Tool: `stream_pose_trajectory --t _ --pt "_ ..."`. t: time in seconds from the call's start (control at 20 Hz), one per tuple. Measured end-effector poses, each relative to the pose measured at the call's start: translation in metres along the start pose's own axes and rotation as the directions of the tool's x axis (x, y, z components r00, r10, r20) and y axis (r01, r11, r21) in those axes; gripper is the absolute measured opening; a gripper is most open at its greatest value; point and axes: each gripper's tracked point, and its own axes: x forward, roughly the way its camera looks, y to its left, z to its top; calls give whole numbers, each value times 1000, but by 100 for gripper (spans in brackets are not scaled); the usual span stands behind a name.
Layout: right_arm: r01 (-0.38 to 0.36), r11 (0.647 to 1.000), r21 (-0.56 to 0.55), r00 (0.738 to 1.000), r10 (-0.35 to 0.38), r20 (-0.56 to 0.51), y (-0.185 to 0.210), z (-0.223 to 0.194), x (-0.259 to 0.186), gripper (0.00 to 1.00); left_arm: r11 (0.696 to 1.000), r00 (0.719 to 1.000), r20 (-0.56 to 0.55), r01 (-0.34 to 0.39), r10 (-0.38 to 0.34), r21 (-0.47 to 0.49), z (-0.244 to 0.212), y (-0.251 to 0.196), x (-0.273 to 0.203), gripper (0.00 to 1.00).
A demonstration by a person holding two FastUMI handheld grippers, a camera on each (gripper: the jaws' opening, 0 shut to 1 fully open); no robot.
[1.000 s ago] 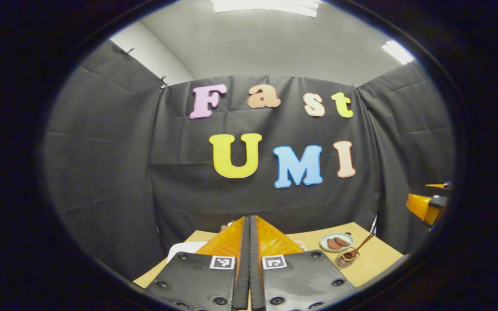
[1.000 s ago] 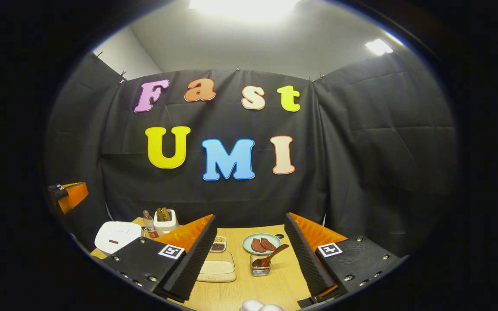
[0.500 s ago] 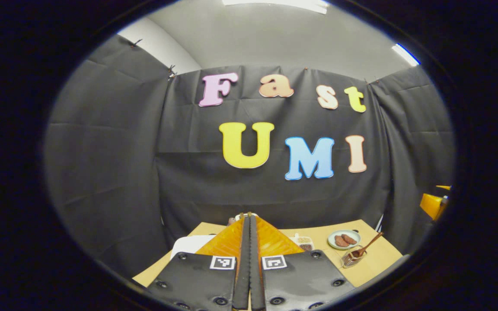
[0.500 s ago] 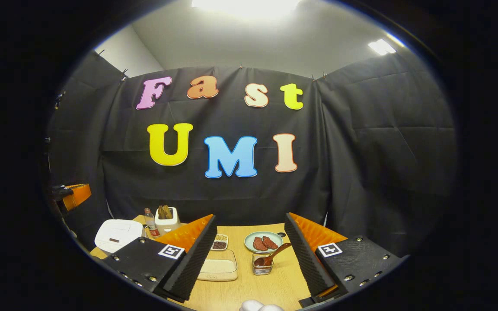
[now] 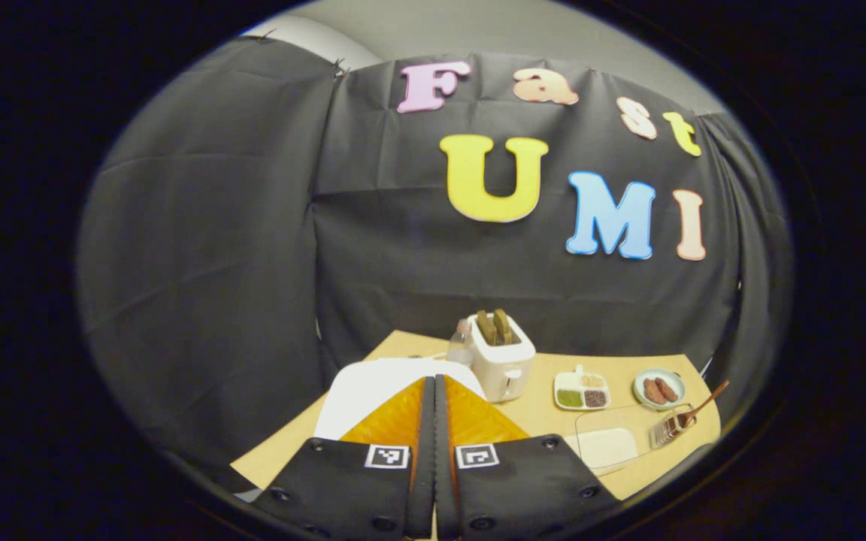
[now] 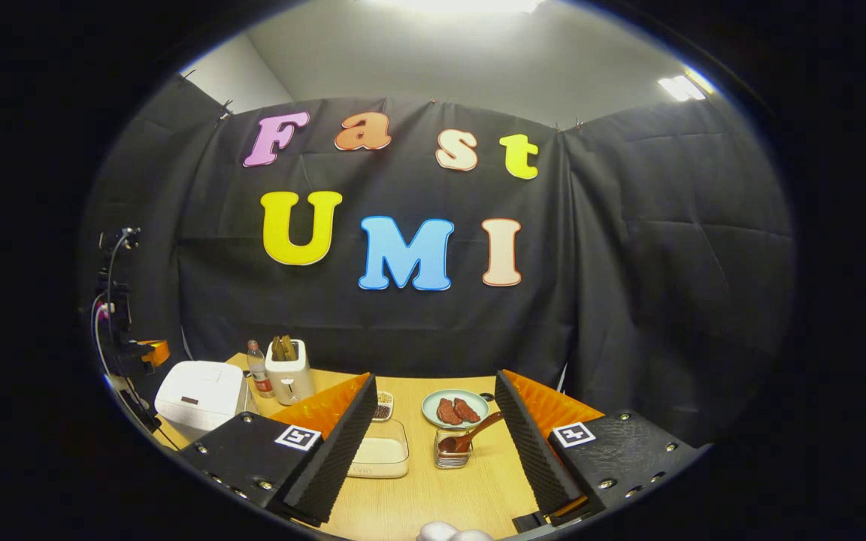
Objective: Close the left gripper, press the button to open the rice cooker; take a wooden spoon from the chopstick holder with the right hand, scoop a spoonful of rice and pour it into the rice cooker, then put the wooden spoon back into the chopstick holder.
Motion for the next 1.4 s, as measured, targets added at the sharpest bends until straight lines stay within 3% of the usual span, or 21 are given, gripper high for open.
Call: stream_pose_trajectory --t 0.2,0.65,0.8,1.25,1.4 --pt "-8 1000 -25 1000 7 -28 6 -10 3 96 999 994 -97 -44 45 5 -51 12 40 7" --pt "-24 999 -44 997 21 -78 14 -27 5 96 996 969 -230 -85 87 17 -111 30 65 9" --pt "-33 999 -43 996 29 -88 16 -30 6 96 995 972 -213 -85 96 61 -107 32 65 9" --pt "-37 999 -28 995 34 -91 19 -31 9 96 993 953 -281 -105 114 48 -117 31 65 9" --pt "-38 999 -26 996 35 -88 18 -30 9 96 990 966 -229 -104 123 90 -107 30 67 7"
